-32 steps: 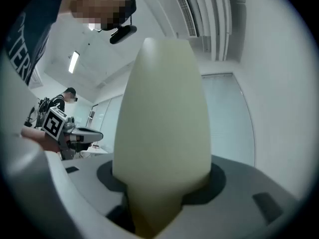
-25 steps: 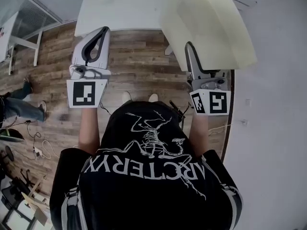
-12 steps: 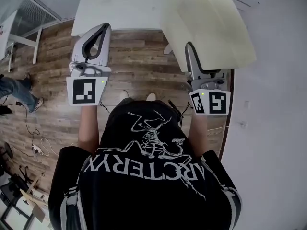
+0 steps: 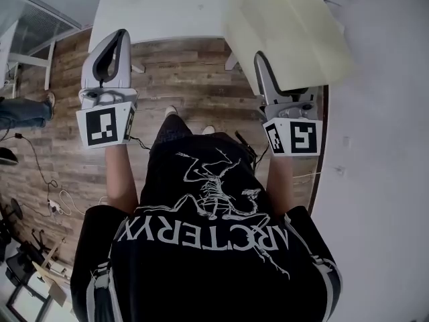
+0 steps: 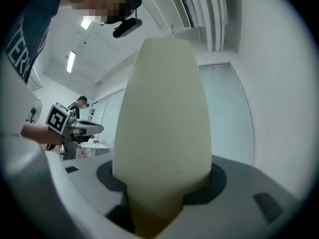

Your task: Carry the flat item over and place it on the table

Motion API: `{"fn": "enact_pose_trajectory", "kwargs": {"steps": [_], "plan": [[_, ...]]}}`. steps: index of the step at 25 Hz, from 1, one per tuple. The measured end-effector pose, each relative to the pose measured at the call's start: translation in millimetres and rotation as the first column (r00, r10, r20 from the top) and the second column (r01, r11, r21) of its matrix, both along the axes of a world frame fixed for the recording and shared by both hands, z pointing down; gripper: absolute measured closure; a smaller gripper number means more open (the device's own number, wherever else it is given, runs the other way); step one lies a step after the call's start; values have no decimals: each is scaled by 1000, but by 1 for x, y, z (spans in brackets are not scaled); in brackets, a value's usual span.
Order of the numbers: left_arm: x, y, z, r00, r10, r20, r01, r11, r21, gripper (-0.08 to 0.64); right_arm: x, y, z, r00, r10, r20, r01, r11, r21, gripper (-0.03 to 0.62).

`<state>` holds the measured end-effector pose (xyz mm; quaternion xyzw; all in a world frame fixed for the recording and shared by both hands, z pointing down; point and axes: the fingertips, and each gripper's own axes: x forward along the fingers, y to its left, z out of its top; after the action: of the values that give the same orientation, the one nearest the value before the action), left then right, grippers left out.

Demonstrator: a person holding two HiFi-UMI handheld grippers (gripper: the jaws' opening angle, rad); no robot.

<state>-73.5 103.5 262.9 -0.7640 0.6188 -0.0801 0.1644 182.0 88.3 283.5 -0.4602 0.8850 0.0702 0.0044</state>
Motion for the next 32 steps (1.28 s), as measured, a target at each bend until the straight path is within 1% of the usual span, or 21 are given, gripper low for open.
{"fn": "enact_pose_trajectory", "kwargs": {"steps": [3,6,8,10,13,15,17,21,23,26,28,32], "plan": [[5,-24,6,1000,6,12,-5,999,-33,549,2,-25,6,1000,9,-8,-9,1000,-9,327],[2,-57,13,1000,30,7,-30,999,-36,549,-4,-57,15,1000,23,-8,-23,999,-32,328],[-3,-82,18,999,50,-9,-50,998,-40,549,-13,-80,18,1000,29,-6,-29,999,-42,328],[-10,-106,25,998,67,-19,-68,996,-60,549,-27,-102,22,999,33,-9,-33,998,-51,328],[-25,-151,34,995,98,9,-97,990,-98,549,-48,-141,24,999,42,-10,-42,997,-62,327],[-38,-188,29,992,122,25,-119,989,-86,549,-61,-172,21,998,54,-15,-55,996,-63,327],[-54,-219,24,989,144,23,-141,987,-79,549,-76,-200,20,997,78,-23,-79,994,-71,328],[-87,-270,24,988,155,25,-152,985,-87,549,-107,-248,16,993,111,-27,-113,991,-77,328],[-99,-286,26,987,156,30,-152,984,-90,549,-121,-265,17,993,117,-22,-118,989,-86,328],[-113,-308,33,989,148,8,-147,983,-107,549,-137,-287,21,994,112,-19,-114,989,-98,328],[-114,-319,37,990,141,-6,-141,984,-110,549,-142,-299,24,995,100,-12,-101,989,-105,328],[-105,-327,37,991,130,-16,-131,985,-111,549,-141,-317,23,996,84,-3,-84,991,-106,327]]}}
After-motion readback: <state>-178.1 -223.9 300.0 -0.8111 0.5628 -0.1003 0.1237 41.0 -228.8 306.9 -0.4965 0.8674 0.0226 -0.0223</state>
